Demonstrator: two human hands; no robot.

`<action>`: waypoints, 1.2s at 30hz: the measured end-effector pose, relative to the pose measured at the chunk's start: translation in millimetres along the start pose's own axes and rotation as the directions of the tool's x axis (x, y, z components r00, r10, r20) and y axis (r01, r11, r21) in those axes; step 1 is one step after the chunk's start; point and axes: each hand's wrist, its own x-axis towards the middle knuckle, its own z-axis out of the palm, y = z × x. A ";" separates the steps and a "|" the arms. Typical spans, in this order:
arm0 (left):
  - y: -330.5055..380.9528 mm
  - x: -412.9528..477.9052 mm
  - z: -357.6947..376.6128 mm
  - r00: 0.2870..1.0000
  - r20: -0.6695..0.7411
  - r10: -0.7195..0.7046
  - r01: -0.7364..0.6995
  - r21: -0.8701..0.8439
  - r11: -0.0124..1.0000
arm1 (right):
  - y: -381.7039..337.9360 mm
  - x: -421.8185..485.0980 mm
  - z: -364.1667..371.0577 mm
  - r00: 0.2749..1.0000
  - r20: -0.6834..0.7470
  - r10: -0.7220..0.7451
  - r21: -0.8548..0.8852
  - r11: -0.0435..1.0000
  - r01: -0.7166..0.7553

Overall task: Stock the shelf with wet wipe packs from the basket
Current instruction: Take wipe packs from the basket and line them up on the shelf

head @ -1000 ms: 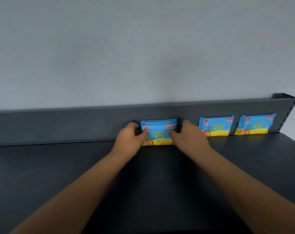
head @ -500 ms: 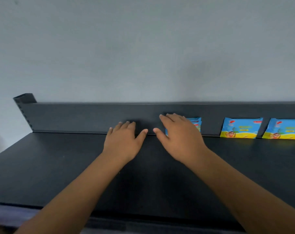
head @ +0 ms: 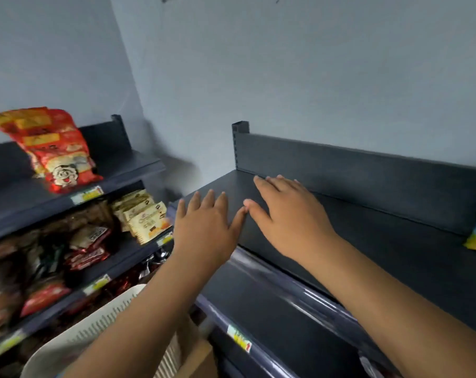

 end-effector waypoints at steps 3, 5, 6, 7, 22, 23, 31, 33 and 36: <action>-48.8 -24.1 -1.1 0.987 -0.013 -0.163 0.163 0.000 0.987 | -49.6 17.8 22.9 0.990 0.033 -0.133 0.044 0.990 0.132; -80.0 -42.0 1.4 0.966 -0.012 -0.259 0.259 -0.005 0.966 | -81.0 23.8 37.1 0.976 0.052 -0.213 0.092 0.974 0.208; -95.3 -51.5 2.5 0.952 -0.014 -0.305 0.305 -0.006 0.952 | -96.5 26.5 44.6 0.966 0.062 -0.252 0.123 0.962 0.243; -110.8 -61.6 4.7 0.935 -0.007 -0.354 0.354 -0.001 0.935 | -112.1 28.1 53.1 0.953 0.073 -0.292 0.154 0.948 0.279; -287.5 -166.2 93.3 0.707 0.284 -0.648 0.672 0.018 0.741 | -287.2 7.9 208.2 0.742 0.393 -0.543 0.304 0.838 0.452; -300.4 -166.7 102.6 0.698 0.319 -0.641 0.671 0.020 0.741 | -296.5 9.7 220.9 0.734 0.417 -0.536 0.304 0.843 0.443; -375.2 -174.7 214.0 0.620 0.565 -0.545 0.615 0.081 0.784 | -335.5 4.2 340.9 0.665 0.568 -0.486 0.173 0.860 0.481; -387.1 -183.3 248.3 0.595 0.607 -0.527 0.613 0.081 0.786 | -333.8 -8.1 374.7 0.645 0.618 -0.449 0.143 0.871 0.469; -402.5 -198.7 294.9 0.548 0.691 -0.472 0.577 0.096 0.811 | -327.8 -28.7 416.8 0.593 0.703 -0.392 0.140 0.894 0.425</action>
